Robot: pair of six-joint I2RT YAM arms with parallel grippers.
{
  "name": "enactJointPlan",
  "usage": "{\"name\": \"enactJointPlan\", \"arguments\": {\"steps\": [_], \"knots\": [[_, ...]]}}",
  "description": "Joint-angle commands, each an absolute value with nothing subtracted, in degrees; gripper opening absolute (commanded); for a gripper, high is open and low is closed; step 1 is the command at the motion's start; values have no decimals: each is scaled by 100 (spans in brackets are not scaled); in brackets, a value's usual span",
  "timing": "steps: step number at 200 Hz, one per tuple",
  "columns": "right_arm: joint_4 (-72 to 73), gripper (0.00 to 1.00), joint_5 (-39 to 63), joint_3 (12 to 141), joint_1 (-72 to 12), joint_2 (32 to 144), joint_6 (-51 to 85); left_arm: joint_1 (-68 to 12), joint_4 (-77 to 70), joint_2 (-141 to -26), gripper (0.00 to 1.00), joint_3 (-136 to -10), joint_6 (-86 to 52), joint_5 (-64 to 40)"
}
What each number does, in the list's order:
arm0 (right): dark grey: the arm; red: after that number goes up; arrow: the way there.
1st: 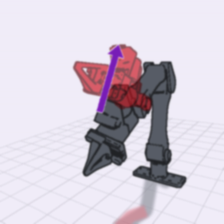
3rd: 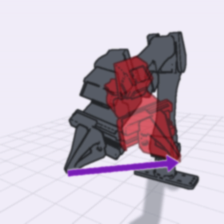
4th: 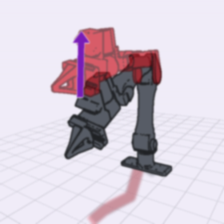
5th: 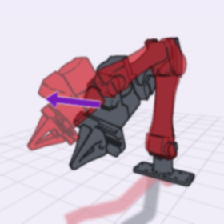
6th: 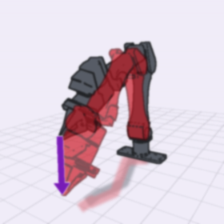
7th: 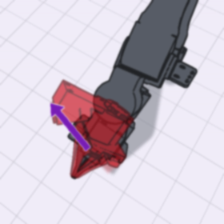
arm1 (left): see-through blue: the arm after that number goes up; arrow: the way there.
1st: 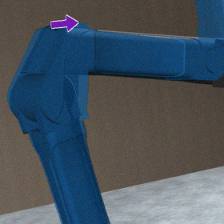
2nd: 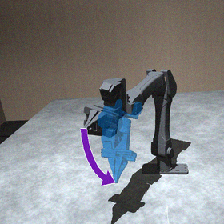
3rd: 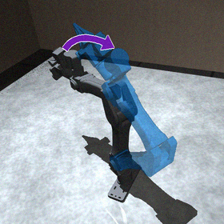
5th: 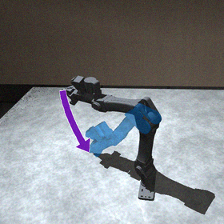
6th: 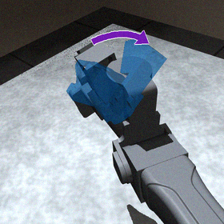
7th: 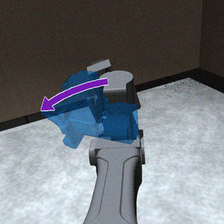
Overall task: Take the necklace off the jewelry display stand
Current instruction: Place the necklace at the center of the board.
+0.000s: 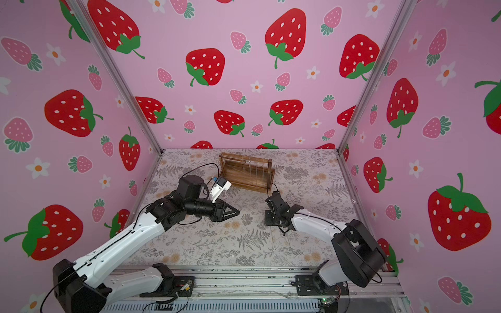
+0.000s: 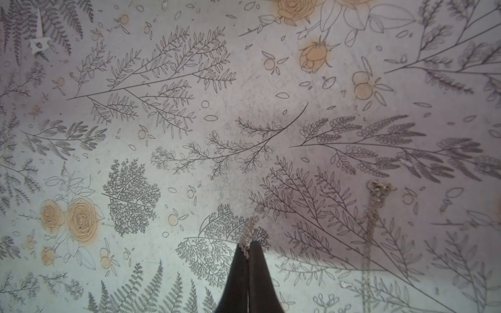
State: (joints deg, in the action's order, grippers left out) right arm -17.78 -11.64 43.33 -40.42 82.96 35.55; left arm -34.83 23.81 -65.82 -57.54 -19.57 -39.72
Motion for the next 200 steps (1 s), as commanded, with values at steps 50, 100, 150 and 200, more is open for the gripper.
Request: {"name": "enactJointPlan", "arguments": {"steps": [50,100,150,200], "knots": [[-1697,0,-1323,4456,-3972,8472,3695,-3511,2282,-6679,40,-5832,-1949,-4154],[-1670,3,-1371,4467,-3933,8547,3722,-3506,2279,-6715,40,-5852,-1949,-4165],[-1604,14,-1313,4478,-3919,8540,3701,-3506,2283,-6732,40,-5869,-1994,-4114],[-1530,23,-1229,4386,-3885,8425,3639,-3574,2241,-6775,39,-5877,-2107,-3977]]}}
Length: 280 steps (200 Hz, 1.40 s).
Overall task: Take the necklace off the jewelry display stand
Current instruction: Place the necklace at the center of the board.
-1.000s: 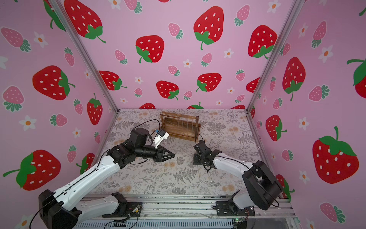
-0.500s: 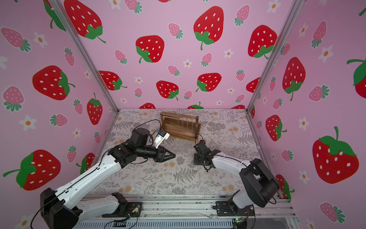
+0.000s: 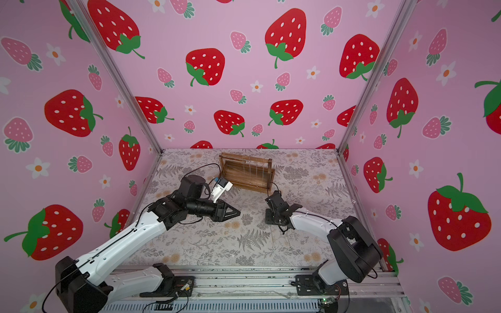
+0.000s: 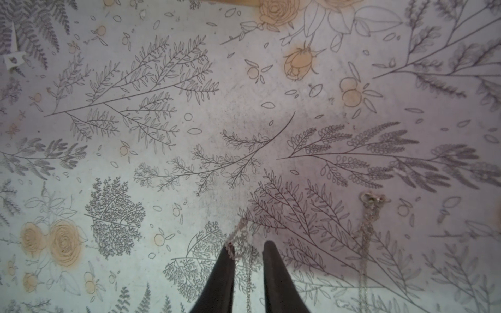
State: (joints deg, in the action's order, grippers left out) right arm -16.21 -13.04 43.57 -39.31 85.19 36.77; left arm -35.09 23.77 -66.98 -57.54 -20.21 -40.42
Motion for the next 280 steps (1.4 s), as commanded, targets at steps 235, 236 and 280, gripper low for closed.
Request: {"name": "enactJointPlan", "arguments": {"steps": [235,236,280], "knots": [[-1365,44,-1034,4293,-3846,8496,3687,-3787,2447,-6880,39,-6117,-2046,-3668],[-1373,45,-1031,4300,-3843,8506,3685,-3788,2445,-6881,39,-6113,-2051,-3667],[-1372,29,-992,4285,-3841,8550,3682,-3788,2391,-7021,39,-6192,-2074,-3690]]}}
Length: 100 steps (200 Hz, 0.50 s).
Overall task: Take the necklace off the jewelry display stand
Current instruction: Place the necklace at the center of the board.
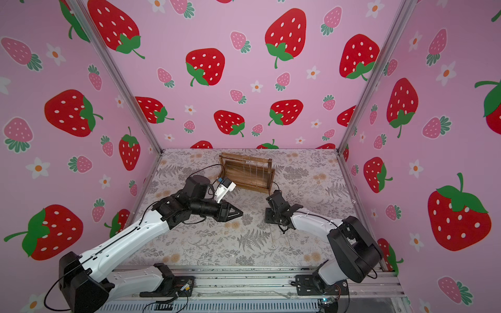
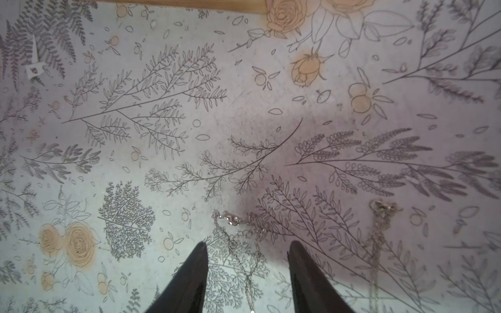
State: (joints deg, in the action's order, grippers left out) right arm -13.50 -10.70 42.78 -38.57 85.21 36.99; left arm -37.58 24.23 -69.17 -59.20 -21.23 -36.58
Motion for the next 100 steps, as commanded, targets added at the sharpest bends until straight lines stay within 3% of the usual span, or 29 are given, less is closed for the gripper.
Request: {"name": "enactJointPlan", "arguments": {"steps": [1,5,21,34,46,60,100], "knots": [[-1371,23,-993,4282,-3841,8551,3687,-3788,2386,-7017,39,-6194,-2074,-3691],[-1356,1,-1011,4261,-3841,8538,3716,-3787,2389,-7022,39,-6198,-2074,-3691],[-1340,0,-1013,4232,-3841,8512,3729,-3782,2388,-7028,39,-6219,-2074,-3674],[-1348,29,-986,4236,-3840,8518,3720,-3789,2388,-7036,39,-6246,-2074,-3665],[-1334,40,-954,4233,-3839,8521,3711,-3788,2390,-7061,39,-6252,-2066,-3667],[-1294,40,-899,4232,-3836,8520,3679,-3792,2382,-7115,39,-6258,-2057,-3657],[-952,28,66,4321,-3842,8719,3372,-3792,2265,-7233,39,-6249,-2083,-3734]]}}
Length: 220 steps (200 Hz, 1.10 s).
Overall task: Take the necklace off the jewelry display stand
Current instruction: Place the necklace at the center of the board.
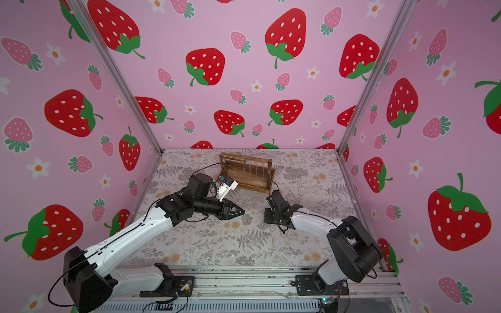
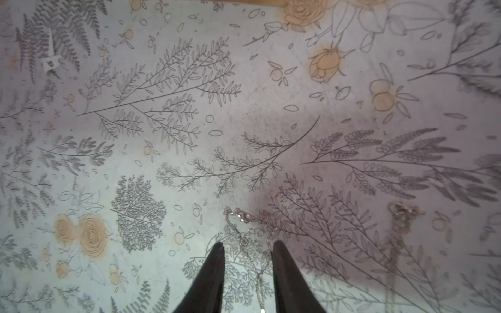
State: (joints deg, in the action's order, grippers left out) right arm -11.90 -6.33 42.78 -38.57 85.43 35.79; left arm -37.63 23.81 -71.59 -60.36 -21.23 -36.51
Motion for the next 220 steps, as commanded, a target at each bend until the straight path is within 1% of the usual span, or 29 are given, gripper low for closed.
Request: {"name": "enactJointPlan", "arguments": {"steps": [1,29,53,96,160,220], "knots": [[-950,27,90,4327,-3842,8732,3369,-3795,2262,-7233,39,-6249,-2087,-3731],[-1060,26,575,4623,-3842,9221,3243,-3814,2189,-7233,39,-6233,-2133,-3729],[-1089,25,688,4720,-3858,9525,3248,-3830,2162,-7225,39,-6206,-2157,-3710],[-1165,25,287,4663,-3859,9545,3374,-3841,2221,-7251,38,-6245,-2136,-3700],[-1527,26,-387,4563,-3854,9195,3434,-3855,2189,-7338,38,-6279,-2134,-3718],[-1577,28,-612,4510,-3837,9039,3445,-3900,2129,-7339,38,-6215,-2177,-3680]]}}
